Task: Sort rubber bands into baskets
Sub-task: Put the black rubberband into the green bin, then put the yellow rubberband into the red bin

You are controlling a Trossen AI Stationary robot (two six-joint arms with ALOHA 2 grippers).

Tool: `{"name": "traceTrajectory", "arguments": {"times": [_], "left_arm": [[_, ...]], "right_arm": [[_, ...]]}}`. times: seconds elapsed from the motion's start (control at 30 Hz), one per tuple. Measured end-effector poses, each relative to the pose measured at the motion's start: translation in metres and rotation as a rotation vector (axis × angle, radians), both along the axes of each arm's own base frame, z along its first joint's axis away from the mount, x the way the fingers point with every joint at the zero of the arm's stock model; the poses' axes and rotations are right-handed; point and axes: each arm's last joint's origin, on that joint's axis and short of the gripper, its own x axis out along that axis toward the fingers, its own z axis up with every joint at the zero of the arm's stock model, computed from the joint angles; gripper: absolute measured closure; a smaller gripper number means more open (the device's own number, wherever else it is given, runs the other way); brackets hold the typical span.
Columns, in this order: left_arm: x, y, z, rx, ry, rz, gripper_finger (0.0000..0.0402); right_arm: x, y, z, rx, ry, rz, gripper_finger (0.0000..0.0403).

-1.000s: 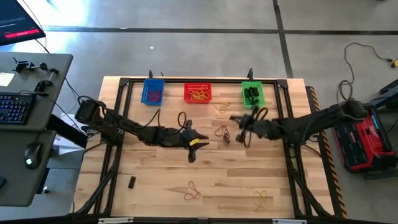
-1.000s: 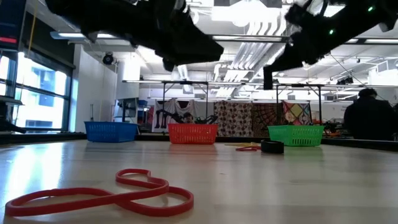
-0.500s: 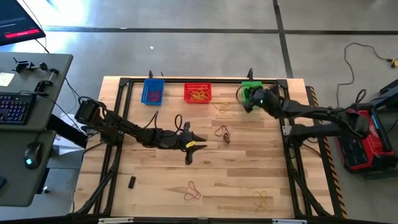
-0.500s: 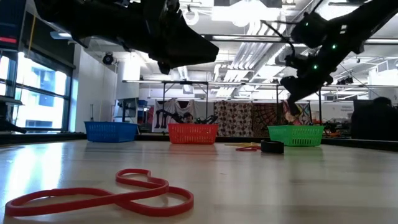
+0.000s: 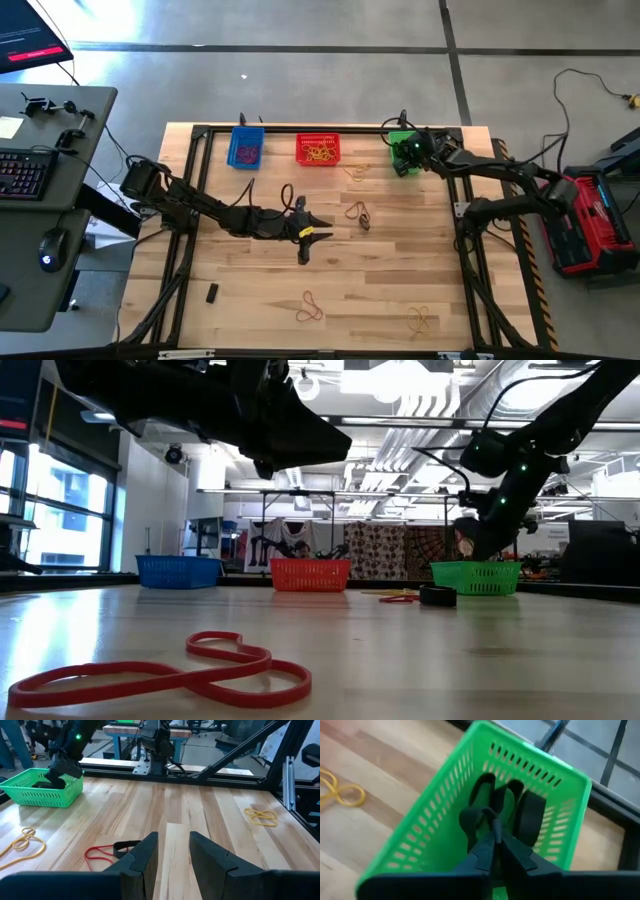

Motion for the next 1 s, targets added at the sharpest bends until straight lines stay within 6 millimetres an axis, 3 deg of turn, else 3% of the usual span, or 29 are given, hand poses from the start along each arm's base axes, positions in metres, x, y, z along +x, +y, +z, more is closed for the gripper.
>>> {"name": "traceTrajectory", "arguments": {"times": [0.2, 0.43, 0.7, 0.83, 1.0], "left_arm": [[0.000, 0.000, 0.000, -0.004, 0.000, 0.001, 0.0298], [0.000, 0.000, -0.001, -0.013, 0.008, 0.003, 0.0298], [0.000, 0.000, -0.001, -0.014, 0.009, 0.003, 0.0298], [0.000, 0.000, -0.001, -0.014, 0.009, 0.003, 0.0298], [0.000, 0.000, -0.001, -0.013, 0.014, 0.003, 0.0298]], "right_arm": [[-0.004, 0.000, 0.001, 0.005, 0.016, -0.010, 0.0327], [-0.001, 0.005, 0.023, -0.002, -0.050, 0.019, 0.0251], [0.038, 0.031, 0.034, 0.005, -0.238, 0.292, 0.0213], [0.057, 0.041, 0.029, -0.008, -0.270, 0.370, 0.0212], [0.074, 0.040, 0.011, 0.012, -0.285, 0.363, 0.0212]]}}
